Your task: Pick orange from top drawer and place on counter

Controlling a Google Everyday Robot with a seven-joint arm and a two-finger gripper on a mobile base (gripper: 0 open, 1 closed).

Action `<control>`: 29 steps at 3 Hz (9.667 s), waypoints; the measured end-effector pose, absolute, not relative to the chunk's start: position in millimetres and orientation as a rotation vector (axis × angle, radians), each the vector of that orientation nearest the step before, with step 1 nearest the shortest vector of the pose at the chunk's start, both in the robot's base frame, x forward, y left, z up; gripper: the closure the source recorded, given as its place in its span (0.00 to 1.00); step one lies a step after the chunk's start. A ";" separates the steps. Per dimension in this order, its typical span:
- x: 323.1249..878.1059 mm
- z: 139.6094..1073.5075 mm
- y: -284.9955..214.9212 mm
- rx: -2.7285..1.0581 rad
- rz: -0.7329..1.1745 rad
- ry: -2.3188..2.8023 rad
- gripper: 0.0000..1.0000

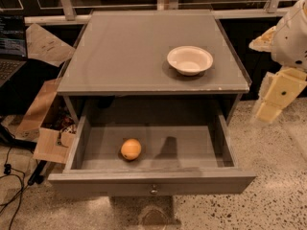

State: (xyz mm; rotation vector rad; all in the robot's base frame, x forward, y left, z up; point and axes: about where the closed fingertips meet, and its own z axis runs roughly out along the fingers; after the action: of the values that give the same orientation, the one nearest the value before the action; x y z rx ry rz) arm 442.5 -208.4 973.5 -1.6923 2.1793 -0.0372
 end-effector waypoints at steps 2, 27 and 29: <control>472.6 961.1 -159.3 -1.443 0.229 1.968 0.00; 556.5 616.9 52.4 -0.958 0.521 2.182 0.63; 555.5 622.4 56.3 -0.972 0.555 2.168 1.00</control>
Offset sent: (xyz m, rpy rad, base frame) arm 0.0581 0.0791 -0.0154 0.5749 -0.1941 -0.0729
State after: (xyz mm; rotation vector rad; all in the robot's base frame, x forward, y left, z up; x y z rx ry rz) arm 555.5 56.3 622.4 -0.9719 2.1679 0.5552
